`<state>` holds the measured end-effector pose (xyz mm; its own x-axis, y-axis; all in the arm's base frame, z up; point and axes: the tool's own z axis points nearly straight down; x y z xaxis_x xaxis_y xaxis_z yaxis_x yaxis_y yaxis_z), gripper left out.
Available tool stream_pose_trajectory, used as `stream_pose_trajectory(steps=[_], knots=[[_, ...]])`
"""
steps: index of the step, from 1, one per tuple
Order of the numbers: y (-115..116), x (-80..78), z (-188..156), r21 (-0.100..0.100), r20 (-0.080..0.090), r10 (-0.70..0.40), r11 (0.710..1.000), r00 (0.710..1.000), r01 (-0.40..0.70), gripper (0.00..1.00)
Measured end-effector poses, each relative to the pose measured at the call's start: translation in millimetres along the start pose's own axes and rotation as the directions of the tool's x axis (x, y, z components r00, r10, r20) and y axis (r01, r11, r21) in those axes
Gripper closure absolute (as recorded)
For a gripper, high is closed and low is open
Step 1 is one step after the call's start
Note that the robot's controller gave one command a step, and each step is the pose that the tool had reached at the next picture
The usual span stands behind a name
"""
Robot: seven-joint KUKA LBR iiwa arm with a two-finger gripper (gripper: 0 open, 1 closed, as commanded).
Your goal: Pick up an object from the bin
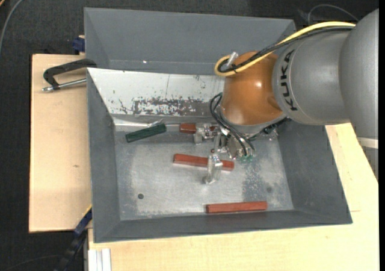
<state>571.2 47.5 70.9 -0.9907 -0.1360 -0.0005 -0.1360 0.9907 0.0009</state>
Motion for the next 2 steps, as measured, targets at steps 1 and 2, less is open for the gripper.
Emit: stream_pose_trajectory(steps=[1,2], knots=[[0,0.0,0,-0.001,0.000,0.000,1.000,1.000,0.000,1.00],[16,3.8,-176,0.003,0.014,-0.230,0.973,0.973,0.230,1.00]])
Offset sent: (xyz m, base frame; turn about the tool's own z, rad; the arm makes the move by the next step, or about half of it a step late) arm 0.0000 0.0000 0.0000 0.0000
